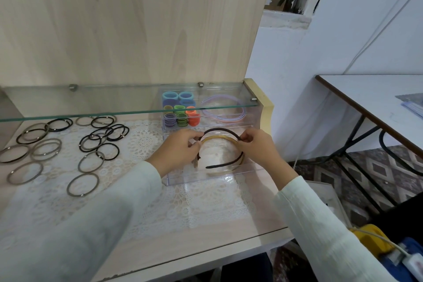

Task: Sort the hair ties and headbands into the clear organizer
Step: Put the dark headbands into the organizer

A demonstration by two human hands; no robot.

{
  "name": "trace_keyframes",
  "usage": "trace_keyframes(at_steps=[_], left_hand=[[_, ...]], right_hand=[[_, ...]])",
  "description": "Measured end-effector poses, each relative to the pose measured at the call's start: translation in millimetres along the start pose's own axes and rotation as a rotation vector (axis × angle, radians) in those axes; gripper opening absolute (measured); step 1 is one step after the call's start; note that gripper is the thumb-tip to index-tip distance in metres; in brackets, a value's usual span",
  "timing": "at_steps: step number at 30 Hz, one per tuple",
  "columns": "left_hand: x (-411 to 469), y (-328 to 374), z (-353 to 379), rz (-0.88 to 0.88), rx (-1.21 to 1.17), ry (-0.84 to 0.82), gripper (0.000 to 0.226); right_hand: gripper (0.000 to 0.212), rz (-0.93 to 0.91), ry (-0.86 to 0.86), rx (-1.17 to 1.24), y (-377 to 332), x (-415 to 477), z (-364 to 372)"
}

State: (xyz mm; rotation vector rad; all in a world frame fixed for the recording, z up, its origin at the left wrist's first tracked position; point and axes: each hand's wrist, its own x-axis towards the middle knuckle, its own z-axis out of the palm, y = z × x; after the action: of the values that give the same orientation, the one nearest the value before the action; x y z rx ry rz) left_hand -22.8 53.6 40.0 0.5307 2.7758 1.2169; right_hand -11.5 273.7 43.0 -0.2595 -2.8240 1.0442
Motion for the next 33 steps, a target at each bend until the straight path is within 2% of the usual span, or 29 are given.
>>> trace_keyframes(at_steps=[6,14,17,25,33], left_hand=[[5.7,-6.1,5.1,-0.032,-0.076,0.028,0.036],[3.7,-9.1,10.9,-0.074,-0.064,0.097,0.043],[3.3,-8.8,10.3,-0.065,-0.032,0.074,0.04],[5.8,-6.6,5.0,-0.098,0.027,-0.043,0.042],[3.5,-5.3,6.2,-0.062,0.073,-0.061,0.041]], right_hand=[[0.008,0.023,0.03,-0.012,0.7,0.7,2.0],[0.026,0.014,0.012,-0.012,-2.6,-5.4,3.8],[0.032,-0.018,-0.002,-0.065,-3.6,-7.0,5.3],[0.029,-0.041,-0.011,-0.144,-4.2,-9.0,9.6],[0.026,-0.02,-0.026,-0.194,-1.9,-7.4,13.9]])
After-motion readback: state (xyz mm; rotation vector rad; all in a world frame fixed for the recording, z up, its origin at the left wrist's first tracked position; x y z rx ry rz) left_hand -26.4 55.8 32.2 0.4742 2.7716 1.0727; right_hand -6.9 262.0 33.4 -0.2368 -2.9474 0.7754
